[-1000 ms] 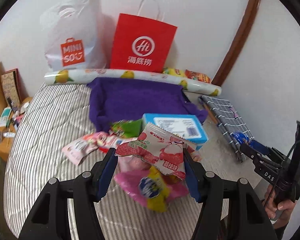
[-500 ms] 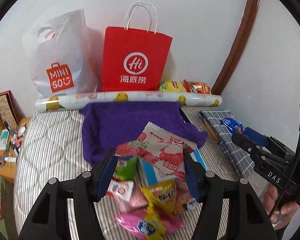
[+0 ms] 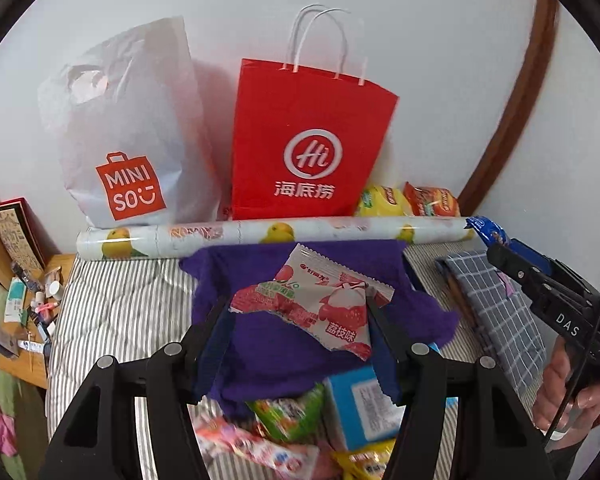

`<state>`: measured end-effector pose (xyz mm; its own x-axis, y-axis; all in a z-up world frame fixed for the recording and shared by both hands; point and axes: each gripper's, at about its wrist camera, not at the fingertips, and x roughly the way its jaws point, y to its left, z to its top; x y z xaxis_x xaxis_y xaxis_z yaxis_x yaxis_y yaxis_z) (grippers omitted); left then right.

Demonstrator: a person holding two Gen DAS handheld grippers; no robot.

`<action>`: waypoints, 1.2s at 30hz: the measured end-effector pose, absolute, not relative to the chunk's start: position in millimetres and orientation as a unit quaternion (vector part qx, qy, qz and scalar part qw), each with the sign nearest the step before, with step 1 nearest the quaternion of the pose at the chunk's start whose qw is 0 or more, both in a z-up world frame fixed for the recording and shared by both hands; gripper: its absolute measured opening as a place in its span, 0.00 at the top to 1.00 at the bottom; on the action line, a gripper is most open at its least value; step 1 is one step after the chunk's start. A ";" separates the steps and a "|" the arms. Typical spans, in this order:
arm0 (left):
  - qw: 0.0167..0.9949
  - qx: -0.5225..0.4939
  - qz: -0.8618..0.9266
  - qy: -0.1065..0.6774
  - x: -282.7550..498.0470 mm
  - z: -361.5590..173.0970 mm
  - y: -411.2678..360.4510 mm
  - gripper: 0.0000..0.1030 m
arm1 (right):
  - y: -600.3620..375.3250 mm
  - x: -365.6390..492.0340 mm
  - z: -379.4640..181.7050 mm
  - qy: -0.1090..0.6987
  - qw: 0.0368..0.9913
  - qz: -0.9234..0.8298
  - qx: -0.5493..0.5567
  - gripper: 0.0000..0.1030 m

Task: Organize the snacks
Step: 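Carry both packets over the purple towel and open both tools to drop them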

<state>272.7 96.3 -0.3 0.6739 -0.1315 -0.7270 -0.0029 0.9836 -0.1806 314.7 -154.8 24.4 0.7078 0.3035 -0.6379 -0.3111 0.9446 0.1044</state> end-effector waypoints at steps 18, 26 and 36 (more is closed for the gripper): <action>0.889 -0.086 -0.018 0.449 373.9 -59.5 124.3 0.41 | -135.6 434.0 -53.9 0.421 0.888 0.185 0.007 0.48; 0.869 -0.083 -0.021 0.488 396.5 -96.6 125.2 0.41 | -131.7 458.8 -101.1 0.472 0.861 0.190 -0.011 0.48; 0.853 -0.081 -0.006 0.516 406.6 -128.5 126.2 0.41 | -122.9 475.7 -137.3 0.516 0.834 0.189 -0.045 0.48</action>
<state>406.6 126.2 -128.5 0.4677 -0.0946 -0.8788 -0.0726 0.9868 -0.1449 475.7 -122.9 -137.3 0.3965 0.2687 -0.8778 -0.3609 0.9248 0.1201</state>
